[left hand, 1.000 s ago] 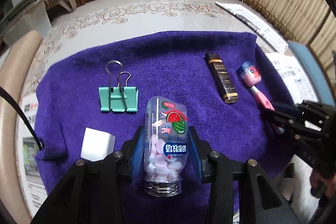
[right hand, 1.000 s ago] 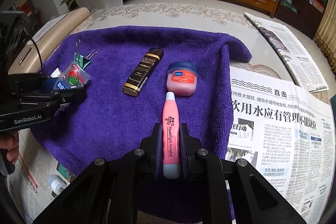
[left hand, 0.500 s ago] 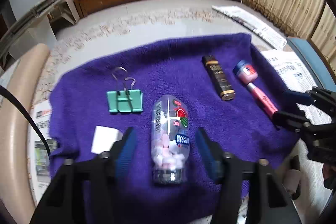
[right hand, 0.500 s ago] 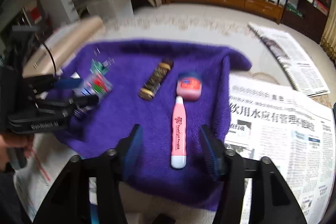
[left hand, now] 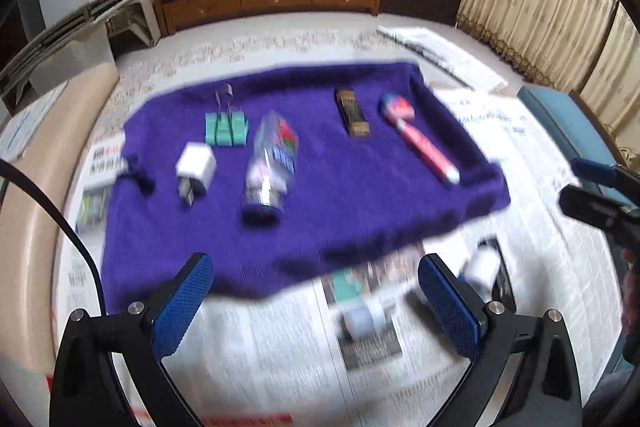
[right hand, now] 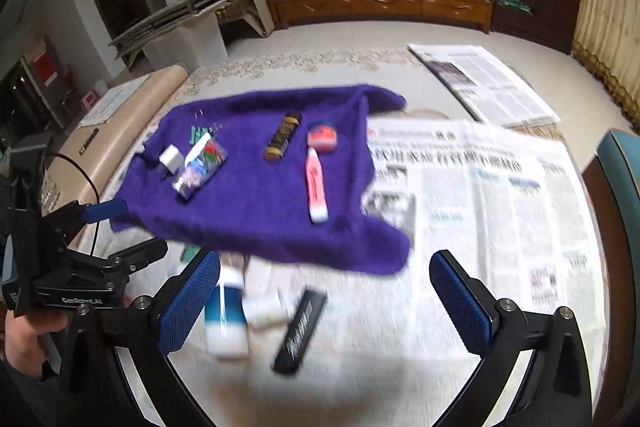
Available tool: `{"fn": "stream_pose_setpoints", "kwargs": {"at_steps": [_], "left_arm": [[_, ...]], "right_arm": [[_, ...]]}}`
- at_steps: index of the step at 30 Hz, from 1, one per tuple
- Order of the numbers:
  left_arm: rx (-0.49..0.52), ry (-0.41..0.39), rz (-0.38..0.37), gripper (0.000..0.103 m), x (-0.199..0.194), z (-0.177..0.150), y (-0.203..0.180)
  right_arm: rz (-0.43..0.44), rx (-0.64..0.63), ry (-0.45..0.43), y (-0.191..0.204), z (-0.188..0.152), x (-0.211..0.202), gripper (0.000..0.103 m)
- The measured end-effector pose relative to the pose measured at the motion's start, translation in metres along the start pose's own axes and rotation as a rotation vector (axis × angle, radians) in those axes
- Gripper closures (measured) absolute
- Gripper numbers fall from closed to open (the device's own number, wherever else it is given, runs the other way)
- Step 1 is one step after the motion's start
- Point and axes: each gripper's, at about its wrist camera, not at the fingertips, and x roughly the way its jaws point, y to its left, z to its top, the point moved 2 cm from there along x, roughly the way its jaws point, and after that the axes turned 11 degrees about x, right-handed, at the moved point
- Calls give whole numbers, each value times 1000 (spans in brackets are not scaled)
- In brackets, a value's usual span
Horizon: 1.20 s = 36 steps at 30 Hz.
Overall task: Organize rigid objects
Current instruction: 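Lower the pill bottle and pink tube onto the towel, opening both tools, then grasp the small white cap with the left tool while the right tool grasps the black Horizon case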
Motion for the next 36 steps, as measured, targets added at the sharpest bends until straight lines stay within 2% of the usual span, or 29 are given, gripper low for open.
{"fn": "stream_pose_setpoints", "kwargs": {"at_steps": [3, 6, 14, 18, 21, 23, 26, 27, 29, 30, 31, 36], "left_arm": [[-26, 37, 23, 0, 7, -19, -9], [-16, 70, 57, 0, 16, -34, -26], [-60, 64, 158, 0, 28, -42, -38], [-122, 58, 137, 1, 33, -44, -31], [-120, 38, 142, 4, 34, -43, -34], [-120, 20, 147, 11, 32, -42, -36], [-119, -9, 161, 43, 28, -40, -38], [-116, -10, 161, 45, 28, -40, -39], [-106, -13, 148, 57, 26, -39, -42], [-100, -17, 143, 66, 25, -39, -45], [-93, -21, 140, 69, 24, -40, -47], [-89, -35, 115, 69, 20, -44, -50]], "right_arm": [[-29, 12, 14, -8, -17, -4, 0], [-16, 34, 17, -13, -29, -7, 0], [-17, 20, -19, -18, -34, -22, 0], [1, 59, -6, -31, -35, -22, 0], [3, 79, -5, -40, -35, -25, 0], [8, 99, -7, -47, -36, -27, 0], [20, 124, -14, -53, -36, -32, 0], [23, 126, -14, -54, -36, -33, 0], [25, 127, -17, -54, -36, -34, 0], [26, 125, -15, -54, -37, -34, 0], [28, 123, -13, -53, -38, -34, 0], [19, 94, 5, -49, -42, -28, 0]]}}
